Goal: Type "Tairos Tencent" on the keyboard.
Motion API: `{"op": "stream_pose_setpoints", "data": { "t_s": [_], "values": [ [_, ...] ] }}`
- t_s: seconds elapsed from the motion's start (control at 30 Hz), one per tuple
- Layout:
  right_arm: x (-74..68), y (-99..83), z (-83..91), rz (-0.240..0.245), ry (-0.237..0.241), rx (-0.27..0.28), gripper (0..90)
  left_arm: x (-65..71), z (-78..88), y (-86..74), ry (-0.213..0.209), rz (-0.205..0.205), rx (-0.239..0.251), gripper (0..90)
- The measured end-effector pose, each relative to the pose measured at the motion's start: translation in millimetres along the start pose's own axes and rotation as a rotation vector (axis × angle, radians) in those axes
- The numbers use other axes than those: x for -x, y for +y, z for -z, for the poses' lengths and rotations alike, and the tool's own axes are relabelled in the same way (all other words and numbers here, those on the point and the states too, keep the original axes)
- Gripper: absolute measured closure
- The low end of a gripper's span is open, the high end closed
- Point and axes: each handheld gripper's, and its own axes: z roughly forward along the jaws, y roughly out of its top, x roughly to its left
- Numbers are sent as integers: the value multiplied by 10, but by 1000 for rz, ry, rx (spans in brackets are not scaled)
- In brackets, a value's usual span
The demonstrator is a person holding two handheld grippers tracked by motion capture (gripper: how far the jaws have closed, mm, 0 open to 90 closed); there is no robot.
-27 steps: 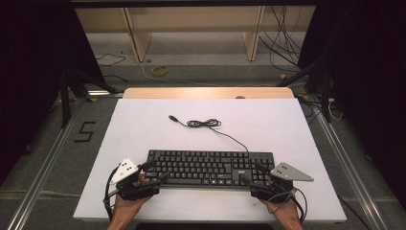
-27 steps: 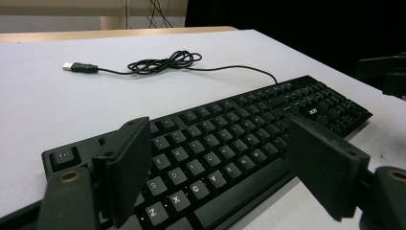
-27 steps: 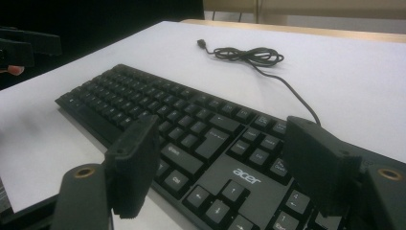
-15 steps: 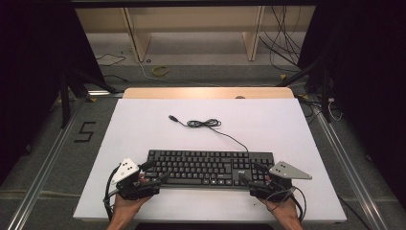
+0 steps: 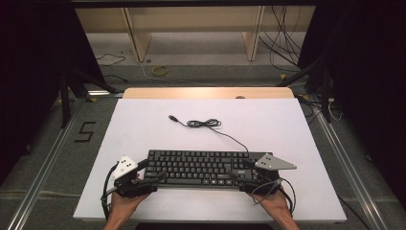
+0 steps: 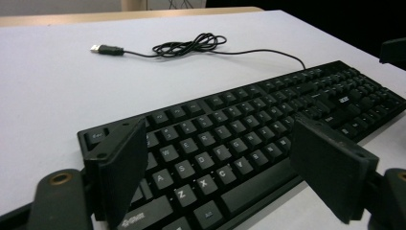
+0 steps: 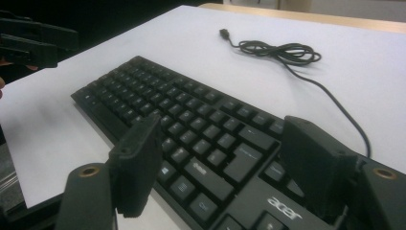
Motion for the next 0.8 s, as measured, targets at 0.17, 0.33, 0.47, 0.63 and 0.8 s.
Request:
{"op": "stream_pose_setpoints", "data": {
  "t_s": [0.17, 0.33, 0.47, 0.63, 0.8],
  "values": [
    [-51, 85, -147, 15, 28, -31, 343, -58, 1, 2, 17, 18, -27, 254],
    [-108, 173, -313, 30, 50, -59, 373, -98, -4, -5, 26, 21, -50, 341],
    [-167, 242, -474, 41, 70, -82, 445, -120, -5, -6, 34, 11, -71, 449],
    [-207, 287, -593, 44, 87, -105, 525, -142, -6, -11, 39, 8, -99, 554],
    [-282, 340, -763, 54, 112, -137, 663, -172, -17, -23, 50, -2, -137, 733]
  ]
}}
